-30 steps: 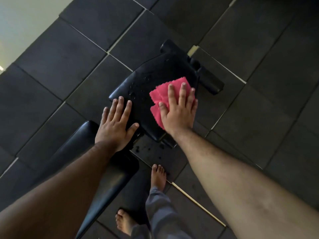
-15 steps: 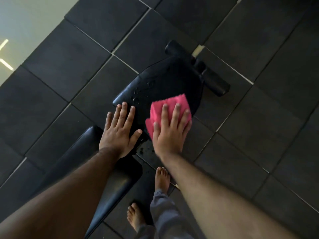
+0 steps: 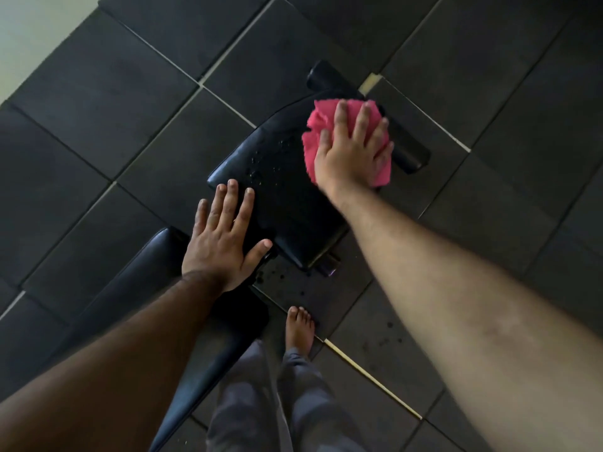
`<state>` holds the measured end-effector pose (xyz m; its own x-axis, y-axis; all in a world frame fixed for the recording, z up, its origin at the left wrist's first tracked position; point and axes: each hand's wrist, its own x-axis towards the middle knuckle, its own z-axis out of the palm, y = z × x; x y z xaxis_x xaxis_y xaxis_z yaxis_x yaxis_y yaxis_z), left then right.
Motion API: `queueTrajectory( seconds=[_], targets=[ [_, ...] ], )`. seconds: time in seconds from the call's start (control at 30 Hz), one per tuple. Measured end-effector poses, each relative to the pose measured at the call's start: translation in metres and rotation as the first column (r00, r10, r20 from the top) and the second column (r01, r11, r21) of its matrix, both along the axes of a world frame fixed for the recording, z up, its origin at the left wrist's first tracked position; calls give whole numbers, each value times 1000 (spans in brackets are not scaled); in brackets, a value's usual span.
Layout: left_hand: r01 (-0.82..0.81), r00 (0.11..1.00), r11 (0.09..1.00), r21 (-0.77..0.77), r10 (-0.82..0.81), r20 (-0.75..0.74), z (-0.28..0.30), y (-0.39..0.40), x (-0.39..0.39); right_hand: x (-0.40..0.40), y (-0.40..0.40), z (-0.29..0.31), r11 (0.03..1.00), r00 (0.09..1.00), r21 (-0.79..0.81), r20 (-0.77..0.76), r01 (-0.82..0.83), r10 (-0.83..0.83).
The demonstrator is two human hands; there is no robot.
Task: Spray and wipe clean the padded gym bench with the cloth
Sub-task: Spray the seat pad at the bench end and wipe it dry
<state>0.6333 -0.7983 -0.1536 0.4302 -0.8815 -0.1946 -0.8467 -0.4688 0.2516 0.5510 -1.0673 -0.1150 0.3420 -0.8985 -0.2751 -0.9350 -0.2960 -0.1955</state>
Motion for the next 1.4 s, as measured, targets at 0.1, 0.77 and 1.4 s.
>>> queueTrajectory(
  seconds=[0.1,0.77,1.4],
  targets=[
    [7,1000,1000,-5,-7,3,0,-1,0,37,-34,7,995,996,60,-51,-76,79],
    [-13,994,1000,1,13,-106,42,6,47,37,51,-1,941,944,-70,-26,-331,330],
    [8,999,1000,6,-8,-41,25,22,57,-12,67,6,987,991,-88,-22,-133,132]
  ],
)
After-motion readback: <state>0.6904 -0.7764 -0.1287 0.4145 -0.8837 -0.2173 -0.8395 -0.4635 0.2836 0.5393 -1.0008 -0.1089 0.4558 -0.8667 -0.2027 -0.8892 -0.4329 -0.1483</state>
